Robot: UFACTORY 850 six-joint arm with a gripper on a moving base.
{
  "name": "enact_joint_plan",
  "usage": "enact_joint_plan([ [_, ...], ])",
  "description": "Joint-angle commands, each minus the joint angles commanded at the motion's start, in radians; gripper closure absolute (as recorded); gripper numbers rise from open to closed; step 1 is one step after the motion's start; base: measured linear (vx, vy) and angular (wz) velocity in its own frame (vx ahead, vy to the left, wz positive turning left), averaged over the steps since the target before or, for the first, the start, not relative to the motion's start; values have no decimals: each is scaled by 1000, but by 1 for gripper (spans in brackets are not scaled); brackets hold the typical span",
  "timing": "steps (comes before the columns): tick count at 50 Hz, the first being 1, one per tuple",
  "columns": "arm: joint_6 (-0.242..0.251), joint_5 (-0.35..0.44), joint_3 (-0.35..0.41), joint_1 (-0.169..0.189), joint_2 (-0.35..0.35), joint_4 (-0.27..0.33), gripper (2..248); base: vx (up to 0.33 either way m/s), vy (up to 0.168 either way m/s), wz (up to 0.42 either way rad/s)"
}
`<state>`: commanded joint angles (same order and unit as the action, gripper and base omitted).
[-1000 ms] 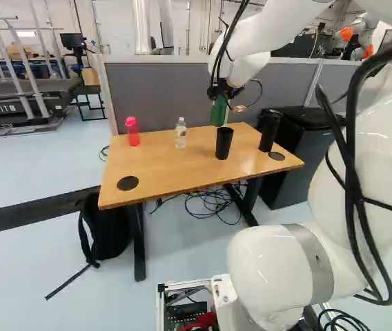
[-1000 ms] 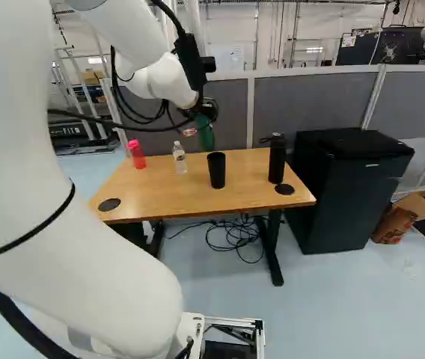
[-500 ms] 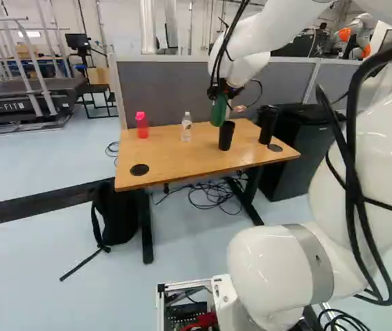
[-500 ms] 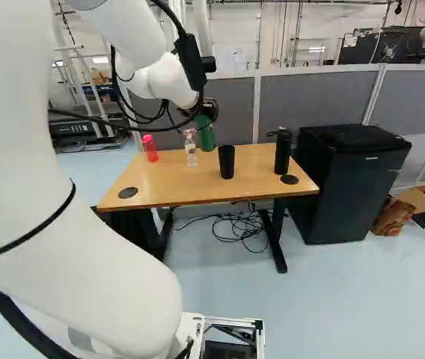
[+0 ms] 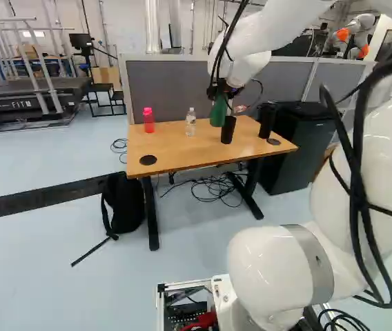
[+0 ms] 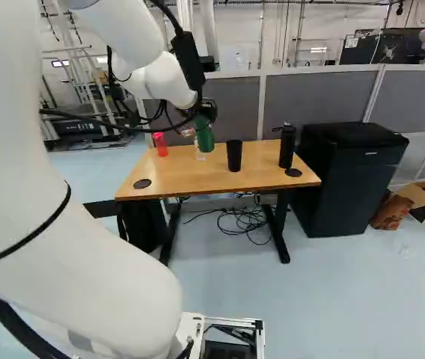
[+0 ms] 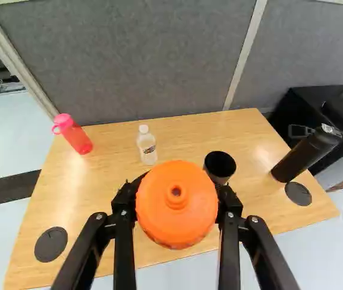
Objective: Pick up the green bottle from the table
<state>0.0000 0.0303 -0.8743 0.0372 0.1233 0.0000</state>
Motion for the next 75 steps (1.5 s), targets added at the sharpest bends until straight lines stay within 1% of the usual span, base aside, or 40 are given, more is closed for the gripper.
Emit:
enact_joint_plan([
  [19, 0, 13, 16, -1, 7, 0, 127, 1, 0, 1],
  [38, 0, 65, 65, -4, 16, 0, 127, 0, 0, 0],
  [53, 0, 134, 129, -7, 29, 0, 127, 0, 0, 0],
  [75, 0, 283, 268, -13, 56, 0, 127, 0, 0, 0],
])
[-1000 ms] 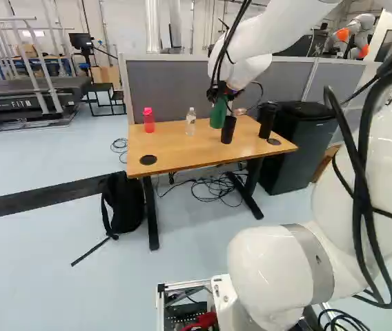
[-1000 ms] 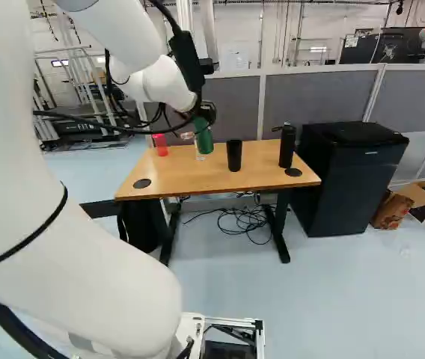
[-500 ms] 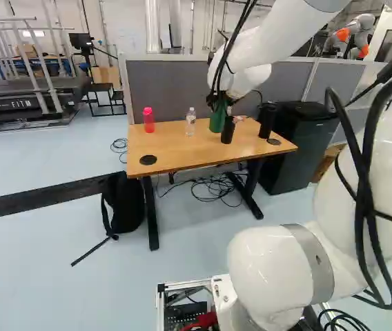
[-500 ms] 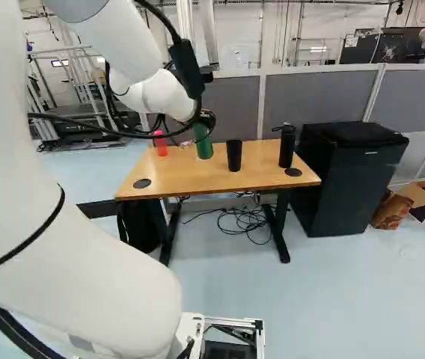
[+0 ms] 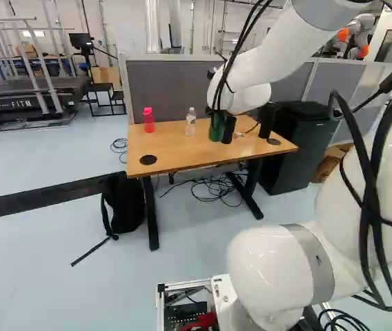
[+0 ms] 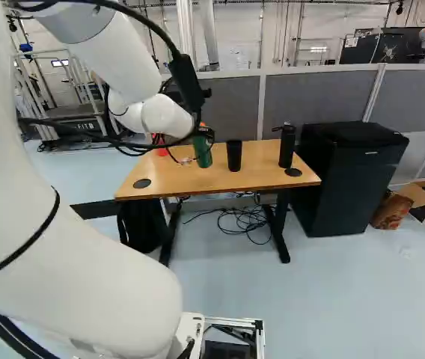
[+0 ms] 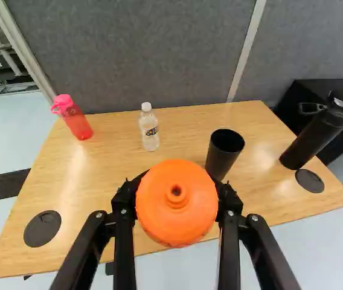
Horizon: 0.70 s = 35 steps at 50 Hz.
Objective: Pick up the green bottle from the table
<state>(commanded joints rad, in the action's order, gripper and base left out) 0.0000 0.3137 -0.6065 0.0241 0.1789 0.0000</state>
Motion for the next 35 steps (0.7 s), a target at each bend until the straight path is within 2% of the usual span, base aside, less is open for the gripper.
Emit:
enact_joint_plan([
  [35, 0, 307, 285, -13, 55, 0, 127, 0, 0, 0],
])
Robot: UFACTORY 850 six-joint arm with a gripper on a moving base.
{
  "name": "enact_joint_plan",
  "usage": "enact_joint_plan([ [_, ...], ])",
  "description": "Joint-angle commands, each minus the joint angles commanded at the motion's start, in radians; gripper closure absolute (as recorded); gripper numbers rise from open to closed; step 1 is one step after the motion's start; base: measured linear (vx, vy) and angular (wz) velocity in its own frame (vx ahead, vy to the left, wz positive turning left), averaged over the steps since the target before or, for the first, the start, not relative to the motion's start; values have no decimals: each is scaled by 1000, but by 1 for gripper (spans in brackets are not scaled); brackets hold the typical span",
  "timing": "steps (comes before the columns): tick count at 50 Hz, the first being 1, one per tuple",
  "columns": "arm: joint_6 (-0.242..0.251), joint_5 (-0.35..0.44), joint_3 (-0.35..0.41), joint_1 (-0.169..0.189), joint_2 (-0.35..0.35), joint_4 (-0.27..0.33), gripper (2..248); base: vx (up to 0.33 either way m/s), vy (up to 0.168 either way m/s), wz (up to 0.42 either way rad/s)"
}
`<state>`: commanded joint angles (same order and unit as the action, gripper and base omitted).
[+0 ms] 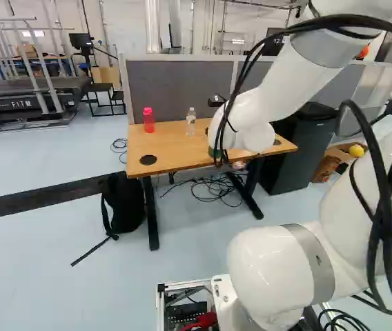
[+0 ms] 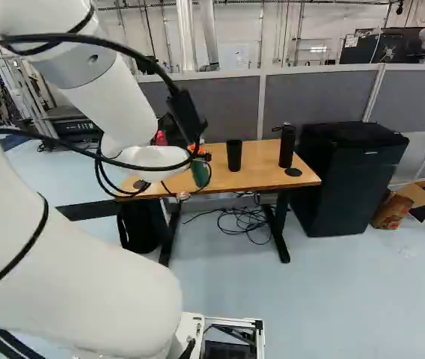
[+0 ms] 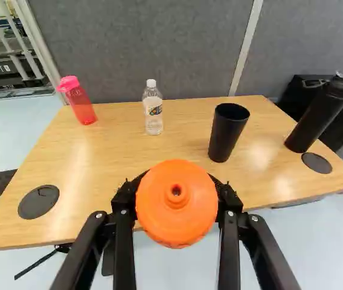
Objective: Pick up the green bottle from the table
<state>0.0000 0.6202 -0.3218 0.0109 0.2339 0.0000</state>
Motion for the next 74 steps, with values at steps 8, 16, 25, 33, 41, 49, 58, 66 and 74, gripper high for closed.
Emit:
enact_joint_plan([
  [8, 0, 57, 53, -2, 10, 0, 127, 0, 0, 0],
  [16, 0, 106, 98, -5, 19, 0, 127, 0, 0, 0],
  [25, 0, 153, 142, -7, 27, 0, 127, 0, 0, 0],
  [33, 0, 187, 174, -8, 34, 0, 127, 0, 0, 0],
  [41, 0, 215, 199, -9, 39, 0, 127, 0, 0, 0],
  [49, 0, 234, 218, -10, 42, 0, 127, 0, 0, 0],
  [58, 0, 248, 230, -11, 45, 0, 127, 0, 0, 0],
  [66, 0, 252, 234, -11, 45, 0, 127, 0, 0, 0],
  [74, 0, 252, 235, -11, 45, 0, 127, 0, 0, 0],
])
